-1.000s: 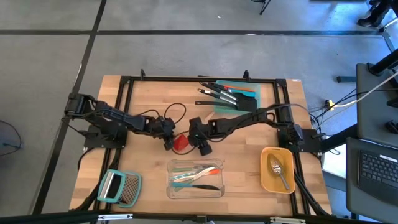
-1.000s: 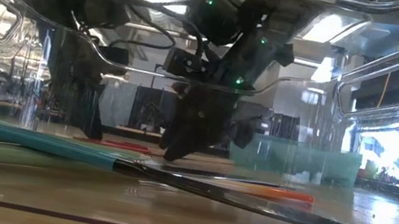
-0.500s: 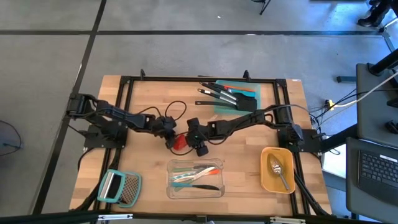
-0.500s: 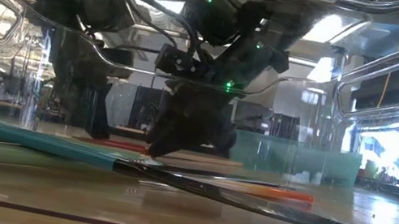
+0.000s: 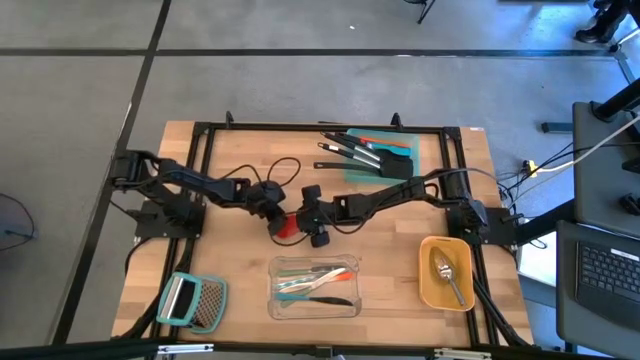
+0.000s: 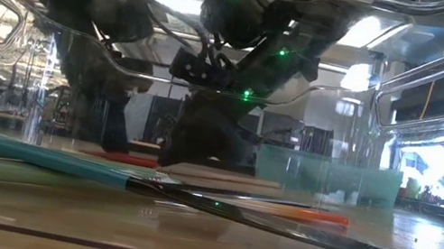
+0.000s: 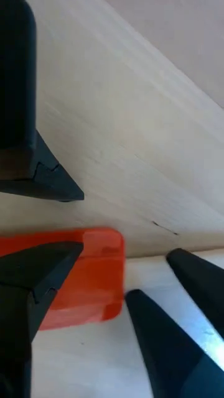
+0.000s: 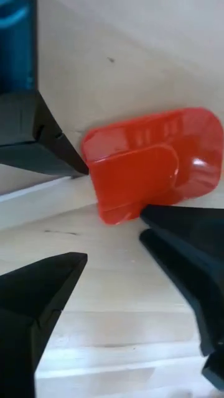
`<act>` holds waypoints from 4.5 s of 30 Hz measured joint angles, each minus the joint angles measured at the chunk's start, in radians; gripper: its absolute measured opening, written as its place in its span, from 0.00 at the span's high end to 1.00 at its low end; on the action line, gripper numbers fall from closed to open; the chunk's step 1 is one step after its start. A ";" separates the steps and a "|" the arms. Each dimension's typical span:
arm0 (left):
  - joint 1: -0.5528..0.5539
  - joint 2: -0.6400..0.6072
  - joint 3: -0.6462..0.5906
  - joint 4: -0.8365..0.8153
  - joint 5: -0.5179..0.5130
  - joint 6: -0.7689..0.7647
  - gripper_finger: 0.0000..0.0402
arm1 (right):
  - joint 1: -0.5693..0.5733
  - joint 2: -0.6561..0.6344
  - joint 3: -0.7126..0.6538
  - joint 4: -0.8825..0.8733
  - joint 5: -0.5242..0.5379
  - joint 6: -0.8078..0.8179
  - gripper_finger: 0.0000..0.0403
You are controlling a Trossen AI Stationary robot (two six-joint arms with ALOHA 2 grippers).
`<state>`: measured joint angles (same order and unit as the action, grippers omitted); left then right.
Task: Pick & Place Kitchen Items
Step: Put the red spatula into the green bin
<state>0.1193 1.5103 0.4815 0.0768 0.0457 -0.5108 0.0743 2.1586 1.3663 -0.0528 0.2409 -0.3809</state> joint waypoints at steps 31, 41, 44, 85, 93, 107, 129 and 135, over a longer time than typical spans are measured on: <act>0.064 0.043 0.000 0.049 0.107 -0.026 0.72 | 0.085 0.000 0.085 -0.090 -0.019 -0.020 0.47; 0.066 0.043 -0.003 0.059 0.108 -0.059 0.72 | 0.062 0.063 0.090 -0.093 -0.030 -0.065 0.47; 0.066 0.043 -0.003 0.063 0.107 -0.074 0.72 | 0.062 0.065 0.090 -0.087 -0.027 -0.080 0.47; 0.151 0.045 -0.002 0.038 0.282 -0.212 0.72 | 0.032 0.077 0.084 0.000 0.179 -0.072 0.69; 0.172 0.044 -0.003 0.029 0.300 -0.203 0.72 | 0.032 0.070 0.109 -0.063 0.158 -0.039 0.95; 0.214 0.010 -0.008 0.193 0.087 -0.312 0.72 | 0.004 0.071 0.366 -0.469 0.047 0.164 0.96; 0.236 -0.034 -0.004 0.123 0.529 0.237 0.44 | -0.039 0.071 0.394 -0.640 -0.178 0.241 0.96; 0.146 -0.037 0.008 0.157 0.351 0.330 0.40 | -0.053 0.071 0.394 -0.653 -0.205 0.260 0.96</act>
<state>0.2650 1.4731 0.4892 0.2335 0.3965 -0.1811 0.0212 2.2295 1.7599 -0.7063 0.0360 -0.1211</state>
